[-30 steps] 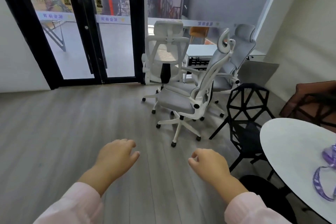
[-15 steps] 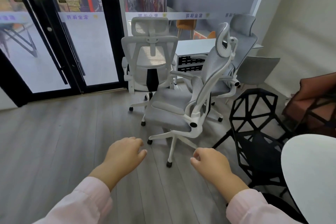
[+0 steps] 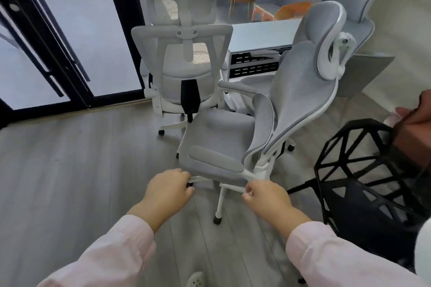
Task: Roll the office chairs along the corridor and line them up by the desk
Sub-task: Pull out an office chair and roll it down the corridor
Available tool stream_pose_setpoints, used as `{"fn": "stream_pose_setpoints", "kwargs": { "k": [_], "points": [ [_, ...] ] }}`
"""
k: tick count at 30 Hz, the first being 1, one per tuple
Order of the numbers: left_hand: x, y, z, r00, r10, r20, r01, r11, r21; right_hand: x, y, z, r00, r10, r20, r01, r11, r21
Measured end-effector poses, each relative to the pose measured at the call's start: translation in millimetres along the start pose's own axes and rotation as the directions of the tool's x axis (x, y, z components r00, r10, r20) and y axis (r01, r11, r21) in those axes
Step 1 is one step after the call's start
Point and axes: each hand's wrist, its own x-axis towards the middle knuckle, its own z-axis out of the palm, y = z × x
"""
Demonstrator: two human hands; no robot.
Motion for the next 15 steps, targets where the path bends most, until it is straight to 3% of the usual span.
{"fn": "stream_pose_setpoints", "kwargs": {
  "k": [4,15],
  "points": [
    [79,-5,20,0.992,0.112,0.049,-0.113,0.993,0.017,61,-3,21,0.995,0.058,0.077,-0.060,0.998,0.026],
    [240,-18,123,0.933,0.336,0.131,-0.342,0.940,0.024,205,1,99,0.993,0.056,0.106,-0.060,0.997,0.042]
  ]
}}
